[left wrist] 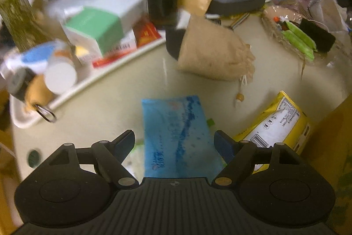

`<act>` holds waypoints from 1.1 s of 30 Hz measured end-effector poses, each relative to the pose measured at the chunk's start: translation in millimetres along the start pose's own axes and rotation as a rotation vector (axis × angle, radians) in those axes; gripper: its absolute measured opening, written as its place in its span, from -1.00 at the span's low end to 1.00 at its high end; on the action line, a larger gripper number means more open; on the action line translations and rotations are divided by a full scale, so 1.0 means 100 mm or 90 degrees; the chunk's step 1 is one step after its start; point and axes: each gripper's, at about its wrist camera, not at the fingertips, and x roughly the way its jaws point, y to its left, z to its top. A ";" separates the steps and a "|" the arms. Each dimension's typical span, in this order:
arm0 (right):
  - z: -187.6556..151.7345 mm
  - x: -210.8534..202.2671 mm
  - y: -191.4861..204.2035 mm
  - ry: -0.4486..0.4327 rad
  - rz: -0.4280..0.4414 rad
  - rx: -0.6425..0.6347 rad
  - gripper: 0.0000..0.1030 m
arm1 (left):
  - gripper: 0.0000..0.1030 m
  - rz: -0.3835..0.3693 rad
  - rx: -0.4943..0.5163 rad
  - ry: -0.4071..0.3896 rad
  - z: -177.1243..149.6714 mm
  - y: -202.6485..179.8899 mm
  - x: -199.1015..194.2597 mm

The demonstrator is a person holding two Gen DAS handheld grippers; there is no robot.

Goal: Organize soft objects
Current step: 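Grasp the blue wet-wipes pack on the desk with the left tool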

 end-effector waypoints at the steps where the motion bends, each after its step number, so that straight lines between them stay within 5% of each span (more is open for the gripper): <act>1: 0.00 0.01 0.02 0.000 0.001 -0.003 1.00 | 0.54 -0.007 -0.008 0.008 0.01 0.02 0.04; 15: 0.01 0.10 0.23 0.014 0.002 -0.055 1.00 | 0.49 0.008 -0.065 0.051 0.17 0.05 0.35; 23: 0.00 0.18 0.20 0.018 -0.007 -0.057 1.00 | 0.31 0.038 -0.111 -0.015 0.21 0.16 0.01; 33: 0.04 0.46 0.32 0.035 0.051 -0.089 1.00 | 0.31 0.095 -0.146 -0.176 0.05 0.09 -0.87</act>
